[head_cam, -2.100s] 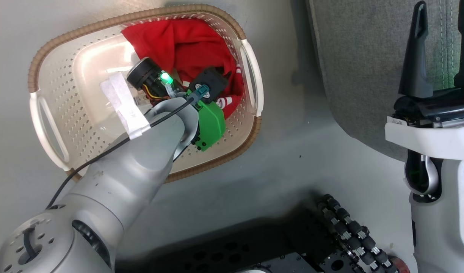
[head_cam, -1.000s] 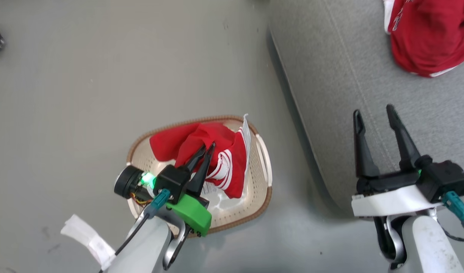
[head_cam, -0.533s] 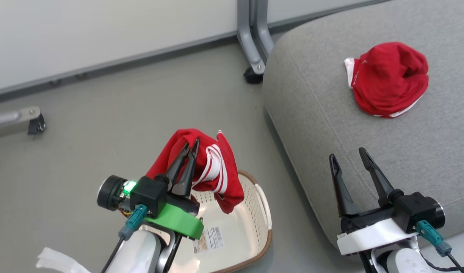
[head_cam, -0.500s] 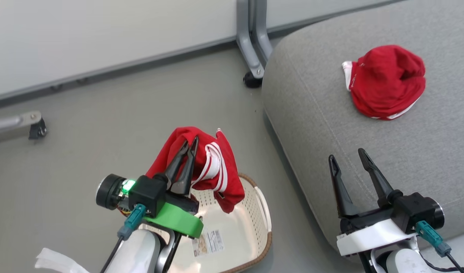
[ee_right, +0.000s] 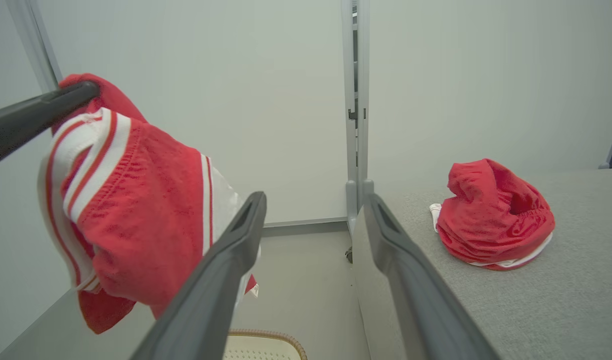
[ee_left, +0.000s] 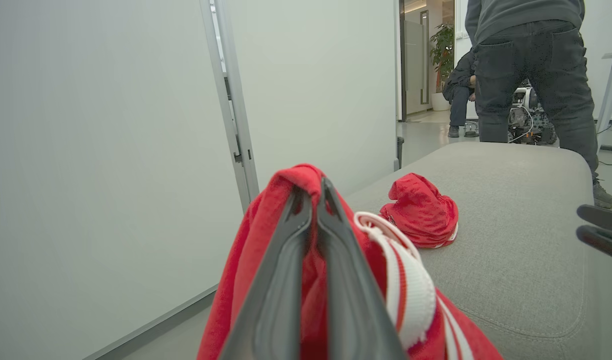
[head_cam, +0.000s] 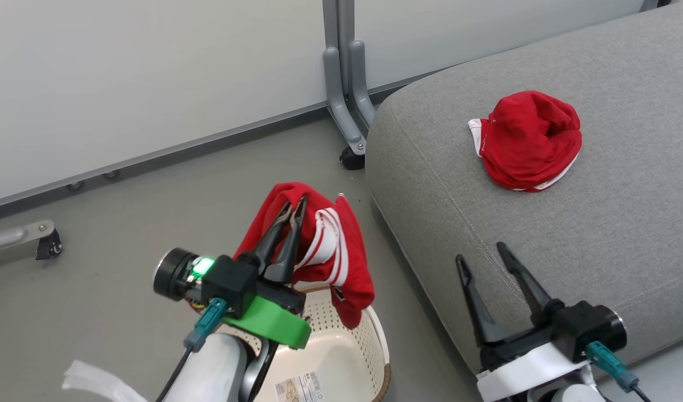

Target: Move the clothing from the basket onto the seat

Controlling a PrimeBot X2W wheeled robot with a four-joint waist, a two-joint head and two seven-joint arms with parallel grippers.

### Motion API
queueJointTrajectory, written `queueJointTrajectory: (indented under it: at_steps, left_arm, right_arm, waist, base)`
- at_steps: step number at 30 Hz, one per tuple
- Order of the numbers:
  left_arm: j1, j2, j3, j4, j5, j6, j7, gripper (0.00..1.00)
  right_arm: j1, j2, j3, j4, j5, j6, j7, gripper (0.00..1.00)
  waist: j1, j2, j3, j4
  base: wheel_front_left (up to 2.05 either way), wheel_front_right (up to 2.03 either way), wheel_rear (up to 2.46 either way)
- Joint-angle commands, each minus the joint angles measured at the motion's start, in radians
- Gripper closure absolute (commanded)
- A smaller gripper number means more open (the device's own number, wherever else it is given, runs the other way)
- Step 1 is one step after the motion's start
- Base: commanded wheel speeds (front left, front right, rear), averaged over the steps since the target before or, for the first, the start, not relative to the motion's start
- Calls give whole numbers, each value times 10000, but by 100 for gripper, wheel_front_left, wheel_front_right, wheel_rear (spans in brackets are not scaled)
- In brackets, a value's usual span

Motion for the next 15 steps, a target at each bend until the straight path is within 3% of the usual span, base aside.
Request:
queueJointTrajectory:
  at_steps: [1,15]
  left_arm:
    - [-320,2,-103,55,18,-69,-29,100]
    - [-1525,-47,-2193,471,-611,-155,-29,100]
  right_arm:
    - [-59,-67,190,29,101,-16,-30,0]
    - [-1344,-183,2119,199,545,-16,-30,0]
  waist:
    - [1,0,38,-40]
    - [1,0,168,-613]
  base:
    - [0,0,0]
    - [0,0,0]
